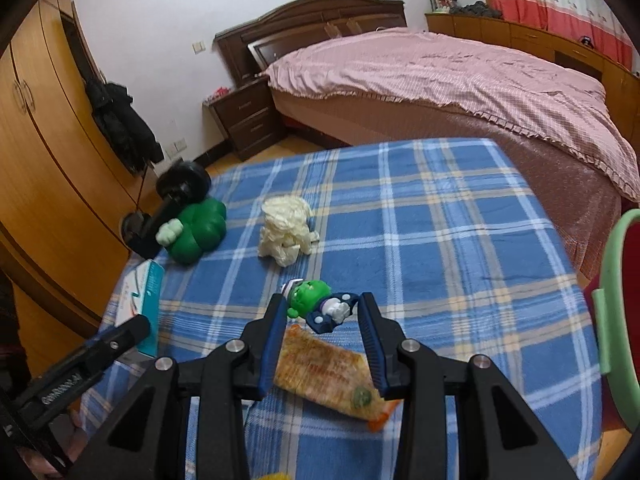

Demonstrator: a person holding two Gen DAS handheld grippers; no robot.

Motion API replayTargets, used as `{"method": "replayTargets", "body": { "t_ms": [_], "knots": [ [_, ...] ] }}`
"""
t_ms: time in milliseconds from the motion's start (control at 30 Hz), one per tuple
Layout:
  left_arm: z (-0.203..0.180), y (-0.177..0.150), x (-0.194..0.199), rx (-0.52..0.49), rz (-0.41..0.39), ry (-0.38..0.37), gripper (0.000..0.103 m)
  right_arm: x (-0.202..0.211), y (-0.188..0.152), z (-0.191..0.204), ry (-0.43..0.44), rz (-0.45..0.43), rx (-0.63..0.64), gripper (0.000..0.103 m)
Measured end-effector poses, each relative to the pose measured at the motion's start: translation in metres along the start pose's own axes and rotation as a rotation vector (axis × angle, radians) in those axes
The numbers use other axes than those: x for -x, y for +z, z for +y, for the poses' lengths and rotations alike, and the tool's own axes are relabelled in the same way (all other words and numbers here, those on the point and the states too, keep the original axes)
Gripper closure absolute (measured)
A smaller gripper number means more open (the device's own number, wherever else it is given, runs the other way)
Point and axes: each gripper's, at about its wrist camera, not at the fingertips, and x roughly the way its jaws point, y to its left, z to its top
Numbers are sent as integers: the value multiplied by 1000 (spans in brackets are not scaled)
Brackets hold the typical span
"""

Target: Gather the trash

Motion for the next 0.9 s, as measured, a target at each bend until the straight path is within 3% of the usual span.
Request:
{"method": "replayTargets", "body": {
  "t_ms": [433, 500, 533, 900],
  "knots": [
    [-24, -8, 23, -33, -10, -53, 47, 54, -13, -12, 35, -71, -67, 65],
    [-27, -10, 26, -38, -9, -63, 47, 60, -15, -14, 36, -78, -72, 76],
    [-29, -10, 28, -41, -9, -69, 47, 62, -15, -15, 38, -80, -74, 90],
    [-38, -21, 47, -62, -15, -79, 47, 84, -27, -28, 14, -113, -94, 90]
  ]
}}
